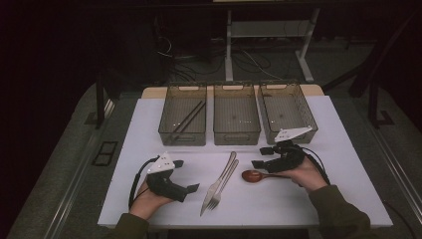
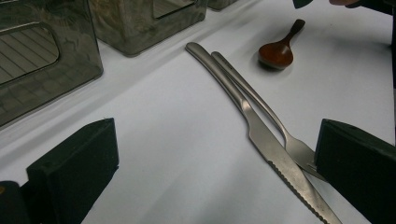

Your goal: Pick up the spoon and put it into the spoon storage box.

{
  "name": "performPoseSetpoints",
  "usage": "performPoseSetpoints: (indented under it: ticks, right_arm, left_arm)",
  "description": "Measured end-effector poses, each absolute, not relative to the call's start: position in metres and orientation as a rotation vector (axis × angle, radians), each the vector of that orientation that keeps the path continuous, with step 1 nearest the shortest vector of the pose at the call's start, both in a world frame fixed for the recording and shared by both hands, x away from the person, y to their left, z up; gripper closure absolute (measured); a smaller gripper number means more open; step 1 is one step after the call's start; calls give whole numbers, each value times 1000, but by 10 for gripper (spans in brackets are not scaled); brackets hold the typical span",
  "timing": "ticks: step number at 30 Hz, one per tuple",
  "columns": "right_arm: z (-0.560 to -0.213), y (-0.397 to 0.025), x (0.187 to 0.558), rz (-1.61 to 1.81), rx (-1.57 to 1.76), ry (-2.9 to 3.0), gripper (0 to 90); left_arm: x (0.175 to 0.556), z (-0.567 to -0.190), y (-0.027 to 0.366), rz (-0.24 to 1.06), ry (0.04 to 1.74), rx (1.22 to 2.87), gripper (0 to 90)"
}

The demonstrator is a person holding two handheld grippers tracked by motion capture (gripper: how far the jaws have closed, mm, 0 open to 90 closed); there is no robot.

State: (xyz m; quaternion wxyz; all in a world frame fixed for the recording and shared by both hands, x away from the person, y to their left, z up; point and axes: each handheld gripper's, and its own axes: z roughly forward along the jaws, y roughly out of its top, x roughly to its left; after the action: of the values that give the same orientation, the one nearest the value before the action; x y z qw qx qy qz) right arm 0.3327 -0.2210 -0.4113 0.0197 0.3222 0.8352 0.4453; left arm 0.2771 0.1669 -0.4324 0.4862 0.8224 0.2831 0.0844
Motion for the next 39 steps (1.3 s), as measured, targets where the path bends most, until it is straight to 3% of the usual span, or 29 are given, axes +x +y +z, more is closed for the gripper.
performPoseSetpoints:
  ticks: [39]
  right_arm:
    - [-440,-205,326,1160,844,2810,517]
  left_arm:
    - [278,-434,165,202,687,2015,0]
